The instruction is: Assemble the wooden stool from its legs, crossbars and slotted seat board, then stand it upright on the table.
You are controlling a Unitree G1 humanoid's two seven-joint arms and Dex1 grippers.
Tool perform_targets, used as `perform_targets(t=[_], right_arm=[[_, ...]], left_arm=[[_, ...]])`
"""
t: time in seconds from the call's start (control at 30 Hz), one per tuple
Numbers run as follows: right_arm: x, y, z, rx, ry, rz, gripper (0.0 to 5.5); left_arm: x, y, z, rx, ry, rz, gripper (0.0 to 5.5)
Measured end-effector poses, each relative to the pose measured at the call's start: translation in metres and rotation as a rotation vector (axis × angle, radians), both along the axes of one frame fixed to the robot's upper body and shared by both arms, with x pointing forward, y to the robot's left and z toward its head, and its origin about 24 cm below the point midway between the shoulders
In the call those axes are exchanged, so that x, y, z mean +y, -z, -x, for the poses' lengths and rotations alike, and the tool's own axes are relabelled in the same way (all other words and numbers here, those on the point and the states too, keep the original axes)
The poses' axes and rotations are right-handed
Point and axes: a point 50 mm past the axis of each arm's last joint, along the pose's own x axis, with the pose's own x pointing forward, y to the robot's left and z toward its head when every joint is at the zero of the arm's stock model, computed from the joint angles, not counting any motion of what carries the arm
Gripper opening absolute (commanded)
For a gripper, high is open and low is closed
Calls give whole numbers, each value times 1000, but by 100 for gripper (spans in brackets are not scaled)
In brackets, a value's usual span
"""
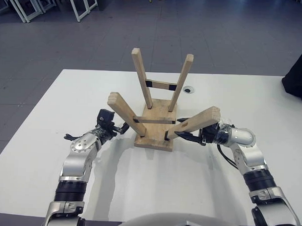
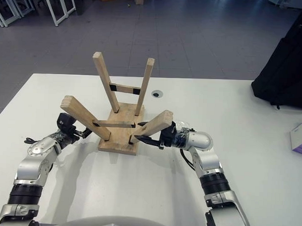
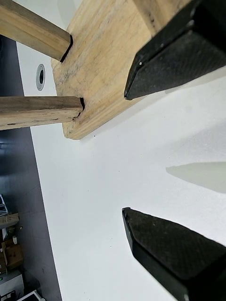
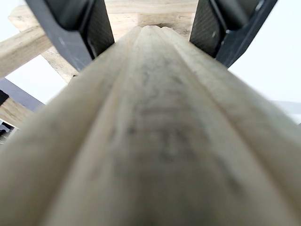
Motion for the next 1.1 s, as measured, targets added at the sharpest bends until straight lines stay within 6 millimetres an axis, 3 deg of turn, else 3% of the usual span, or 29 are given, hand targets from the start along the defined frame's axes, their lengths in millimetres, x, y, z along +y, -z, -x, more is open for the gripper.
perform_targets(t=[0.5,0.93,1.1], right_arm=[[-1,-19,-16,58,-16,145,203],[6,-16,-14,110,34,250,203],[7,-15,-21,109,129,235,203]], left_arm=[[-3,0,1,1,-6,22,424],[-3,0,4,2,-10,28,424],[1,-2,26,63,15,89,356]])
